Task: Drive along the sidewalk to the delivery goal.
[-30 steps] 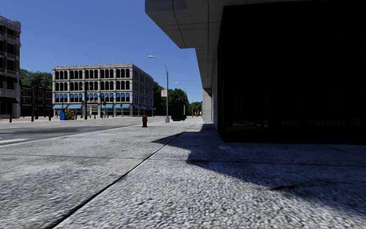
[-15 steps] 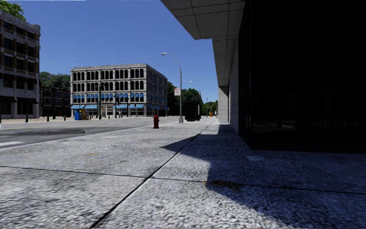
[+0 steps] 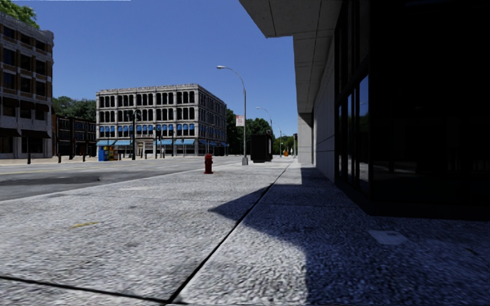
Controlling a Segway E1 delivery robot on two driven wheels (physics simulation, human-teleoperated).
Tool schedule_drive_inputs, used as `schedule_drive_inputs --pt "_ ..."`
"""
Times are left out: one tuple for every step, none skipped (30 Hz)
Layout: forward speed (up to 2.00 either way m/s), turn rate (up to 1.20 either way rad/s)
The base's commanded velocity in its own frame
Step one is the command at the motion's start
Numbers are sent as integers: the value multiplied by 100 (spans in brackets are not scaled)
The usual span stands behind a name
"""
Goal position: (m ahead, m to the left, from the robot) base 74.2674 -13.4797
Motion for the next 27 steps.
schedule_drive_inputs --pt "200 0" --pt "200 0" --pt "200 0" --pt "200 0" --pt "200 0" --pt "200 0" --pt "200 0" --pt "200 0" --pt "200 0" --pt "200 0" --pt "200 0" --pt "200 0" --pt "200 0" --pt "200 0" --pt "200 0" --pt "200 0" --pt "200 -11" --pt "200 -11" --pt "200 -25" --pt "200 -31" --pt "200 -34" --pt "200 -32" --pt "200 -10" --pt "200 0" --pt "200 0" --pt "200 0" --pt "200 0"
